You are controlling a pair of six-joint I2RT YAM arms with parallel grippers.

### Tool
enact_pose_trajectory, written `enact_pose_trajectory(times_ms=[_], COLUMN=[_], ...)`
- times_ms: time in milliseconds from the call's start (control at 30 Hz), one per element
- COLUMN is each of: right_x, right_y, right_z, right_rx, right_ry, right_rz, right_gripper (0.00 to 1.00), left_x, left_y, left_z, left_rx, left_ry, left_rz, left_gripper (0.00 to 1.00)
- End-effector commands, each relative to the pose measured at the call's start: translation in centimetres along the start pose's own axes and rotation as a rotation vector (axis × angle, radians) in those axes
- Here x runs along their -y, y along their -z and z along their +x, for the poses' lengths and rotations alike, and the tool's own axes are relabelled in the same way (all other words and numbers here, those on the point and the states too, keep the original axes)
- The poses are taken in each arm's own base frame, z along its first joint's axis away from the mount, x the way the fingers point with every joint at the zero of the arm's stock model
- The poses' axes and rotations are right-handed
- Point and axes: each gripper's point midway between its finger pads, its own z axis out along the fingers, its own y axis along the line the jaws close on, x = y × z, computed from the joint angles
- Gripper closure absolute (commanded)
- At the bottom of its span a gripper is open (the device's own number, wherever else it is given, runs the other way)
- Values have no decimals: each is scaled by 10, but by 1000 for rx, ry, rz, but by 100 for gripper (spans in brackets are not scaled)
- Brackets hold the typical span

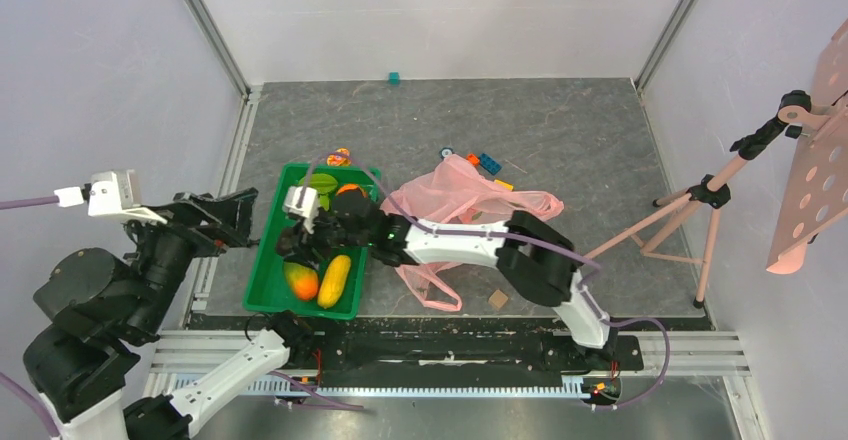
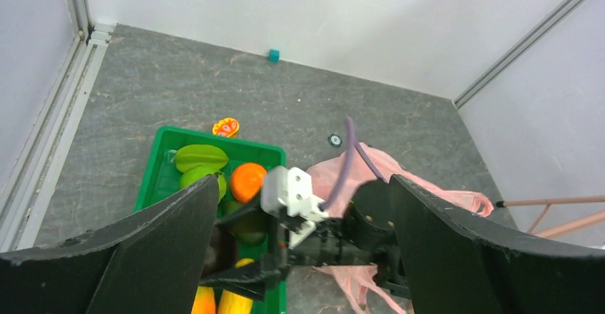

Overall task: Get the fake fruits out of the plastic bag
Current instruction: Place the fake fruit in the bin.

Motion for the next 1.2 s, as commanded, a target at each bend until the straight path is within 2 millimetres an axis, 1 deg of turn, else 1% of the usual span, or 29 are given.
enact_pose_trajectory(times_ms=[0,133,300,400,467,600,667,767,867,967,1067,1167], right_x=[12,29,51,59,62,64,63,61,59,56,50,43], right_y=[-37,-56,-68,-70,-69,-67,-65,-62,-58,-50,-35,-7], right_z=[-2,18,45,62,72,80,79,71,56,39,17,-11], right_rx=[-2,-22,-64,-98,-119,-141,-139,-125,-99,-77,-44,22], right_ry=[95,133,156,155,157,163,166,172,180,184,189,194], right_rz=[-12,31,101,112,119,124,123,120,113,111,107,120], right_gripper=[47,46,45,45,43,36,31,26,21,18,18,17], left_x=[-9,-10,-11,-11,-11,-9,-9,-9,-10,-11,-12,-12], left_y=[-6,-5,-5,-7,-9,-12,-13,-13,-13,-13,-12,-14], left_z=[14,16,19,23,26,28,29,29,29,30,30,31], left_rx=[-47,-46,-51,-60,-66,-69,-72,-72,-72,-73,-71,-75], left_ry=[-69,-66,-72,-74,-77,-79,-81,-85,-88,-87,-86,-84], left_rz=[-42,-41,-48,-44,-47,-43,-45,-46,-49,-52,-55,-56], left_gripper=[5,5,5,5,5,5,5,4,4,3,3,3])
